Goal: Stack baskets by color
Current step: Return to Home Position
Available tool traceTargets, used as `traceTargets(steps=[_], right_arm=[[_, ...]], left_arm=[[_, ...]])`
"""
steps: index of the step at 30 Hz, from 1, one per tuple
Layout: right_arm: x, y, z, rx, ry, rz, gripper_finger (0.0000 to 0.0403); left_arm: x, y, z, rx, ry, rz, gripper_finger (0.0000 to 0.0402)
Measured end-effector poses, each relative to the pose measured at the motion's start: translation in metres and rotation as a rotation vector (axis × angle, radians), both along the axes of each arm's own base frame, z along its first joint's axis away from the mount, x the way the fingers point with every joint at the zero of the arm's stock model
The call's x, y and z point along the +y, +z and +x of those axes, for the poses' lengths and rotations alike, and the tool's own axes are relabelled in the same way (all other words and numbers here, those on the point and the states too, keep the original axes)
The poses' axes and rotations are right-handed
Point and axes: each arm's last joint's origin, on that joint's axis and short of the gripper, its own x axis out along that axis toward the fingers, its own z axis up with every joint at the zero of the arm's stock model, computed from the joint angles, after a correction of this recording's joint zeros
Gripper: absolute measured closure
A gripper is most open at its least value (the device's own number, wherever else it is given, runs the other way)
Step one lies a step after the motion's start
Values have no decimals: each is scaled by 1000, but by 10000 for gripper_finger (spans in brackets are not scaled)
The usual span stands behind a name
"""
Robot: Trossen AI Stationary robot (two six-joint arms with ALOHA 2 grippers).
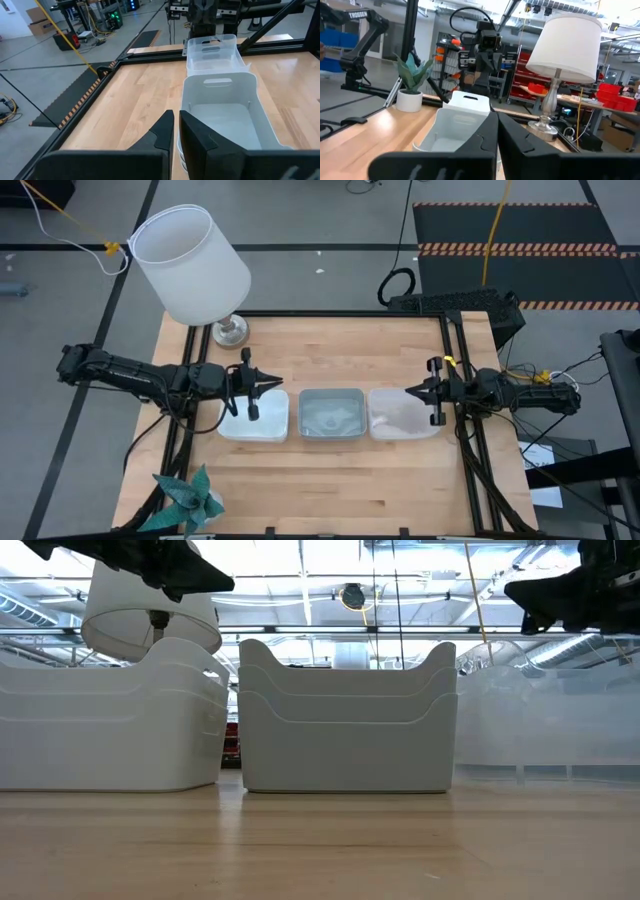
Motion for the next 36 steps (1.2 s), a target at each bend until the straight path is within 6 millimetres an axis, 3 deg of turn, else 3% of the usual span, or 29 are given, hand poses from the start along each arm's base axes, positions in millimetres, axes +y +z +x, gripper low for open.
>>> traceTargets(steps=[14, 36], right_arm=[[-4, -15, 2, 159, -39, -2, 403], [-5, -20, 2, 213, -20, 1, 403]], left_arm=[[0, 0, 0, 0, 0, -1, 371], [2, -4, -4, 46, 18, -11, 371]])
